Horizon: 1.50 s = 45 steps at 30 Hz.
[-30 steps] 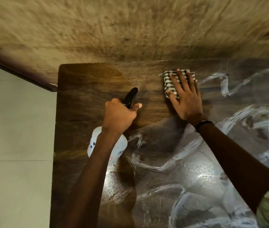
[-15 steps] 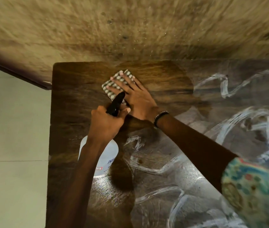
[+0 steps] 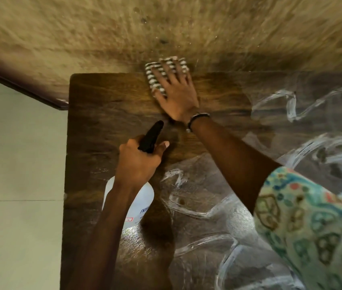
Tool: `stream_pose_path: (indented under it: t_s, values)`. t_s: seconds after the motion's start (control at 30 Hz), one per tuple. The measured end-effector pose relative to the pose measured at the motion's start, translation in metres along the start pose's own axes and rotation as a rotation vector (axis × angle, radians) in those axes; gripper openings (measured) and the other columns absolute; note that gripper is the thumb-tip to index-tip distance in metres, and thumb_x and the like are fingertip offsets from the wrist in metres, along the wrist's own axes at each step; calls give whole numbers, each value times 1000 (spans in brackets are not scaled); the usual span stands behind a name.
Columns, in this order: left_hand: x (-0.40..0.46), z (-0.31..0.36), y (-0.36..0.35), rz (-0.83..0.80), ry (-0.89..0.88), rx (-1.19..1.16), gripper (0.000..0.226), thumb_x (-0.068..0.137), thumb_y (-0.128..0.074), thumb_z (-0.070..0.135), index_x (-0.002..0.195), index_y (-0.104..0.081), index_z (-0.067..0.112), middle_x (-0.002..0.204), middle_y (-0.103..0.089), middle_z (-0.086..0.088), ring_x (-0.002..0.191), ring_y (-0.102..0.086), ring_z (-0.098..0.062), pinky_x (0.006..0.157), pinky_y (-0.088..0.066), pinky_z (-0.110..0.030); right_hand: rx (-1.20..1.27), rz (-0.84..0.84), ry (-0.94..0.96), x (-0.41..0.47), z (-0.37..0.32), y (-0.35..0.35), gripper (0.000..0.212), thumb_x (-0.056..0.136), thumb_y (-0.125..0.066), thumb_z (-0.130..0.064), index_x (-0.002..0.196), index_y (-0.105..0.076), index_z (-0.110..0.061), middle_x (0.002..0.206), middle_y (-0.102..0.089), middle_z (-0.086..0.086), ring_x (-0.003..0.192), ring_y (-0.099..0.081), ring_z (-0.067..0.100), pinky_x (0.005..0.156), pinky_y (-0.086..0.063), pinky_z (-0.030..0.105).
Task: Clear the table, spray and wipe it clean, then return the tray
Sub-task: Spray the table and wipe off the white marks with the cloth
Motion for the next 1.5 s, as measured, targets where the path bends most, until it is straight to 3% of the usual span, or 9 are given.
stream_pose_path:
  t_s: [0.23,0.43,0.53,0.6,0.77,0.9,1.0,1.3,1.5]
  values:
    - [-7,2,6,24,-29,-7,28,77,-74,30,64,-50,30,83,-71,-13,84,-66,-24,73,-44,-27,-103,-8,431,-83,-24,-26,57,98,-31,-47,151,-23,-28,159,-20,3,148,-10,28,120,-9,45]
    - [-14,-13,2,-6,-21,-8,25,78,-73,34,80,-64,11,84,-71,-15,83,-67,-24,70,-45,-26,-47,126,-6,-95,108,13,59,96,-27,-47,149,-29,-24,158,-24,6,146,-17,32,119,-17,48]
    - [-22,-24,-7,2,25,-18,27,76,-74,35,74,-57,15,87,-70,-14,83,-67,-25,75,-51,-32,23,163,-265,-66,112,16,57,99,-25,-47,152,-19,-27,161,-13,4,148,-5,32,119,-7,48]
    - [-33,-27,-18,5,19,-2,26,77,-74,33,70,-54,18,77,-66,-8,75,-65,-21,67,-48,-27,24,92,-227,-55,91,6,55,101,-27,-42,153,-14,-29,162,-6,1,149,1,30,120,-4,48]
    - [-73,-43,-52,-45,-29,89,28,79,-70,39,91,-68,14,78,-67,-9,70,-65,-24,57,-41,-23,-70,-8,290,-105,62,-7,55,101,-24,-45,152,-20,-26,161,-15,1,149,-3,26,120,-9,44]
    - [-100,-53,-77,-96,-85,91,26,82,-66,35,100,-70,18,65,-65,-11,51,-54,-25,53,-37,-23,27,83,53,-145,121,2,55,98,-30,-43,150,-24,-27,159,-20,4,148,-11,30,119,-16,49]
    - [-111,-57,-88,-83,-82,103,29,80,-65,37,99,-67,15,71,-66,-8,57,-59,-22,54,-48,-30,51,91,-80,-155,132,1,58,96,-27,-45,151,-24,-25,160,-19,4,148,-9,31,119,-13,49]
    - [-121,-63,-93,43,-42,66,32,79,-72,35,98,-66,9,77,-69,-7,77,-67,-29,67,-56,-36,71,54,-84,-154,130,0,61,94,-22,-48,152,-19,-27,161,-12,1,148,-3,30,119,-8,50]
    - [-122,-70,-79,119,-17,50,34,76,-75,36,90,-68,6,57,-54,-1,51,-54,-21,50,-36,-22,61,83,-86,-154,129,-1,60,96,-23,-47,152,-21,-27,161,-15,2,148,-5,31,119,-9,50]
Point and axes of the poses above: each hand's wrist, its own x-axis towards the middle knuckle, its own y-axis out of the back of the hand, z = x × y, the point moved 9 cm from there along x, towards the middle knuckle
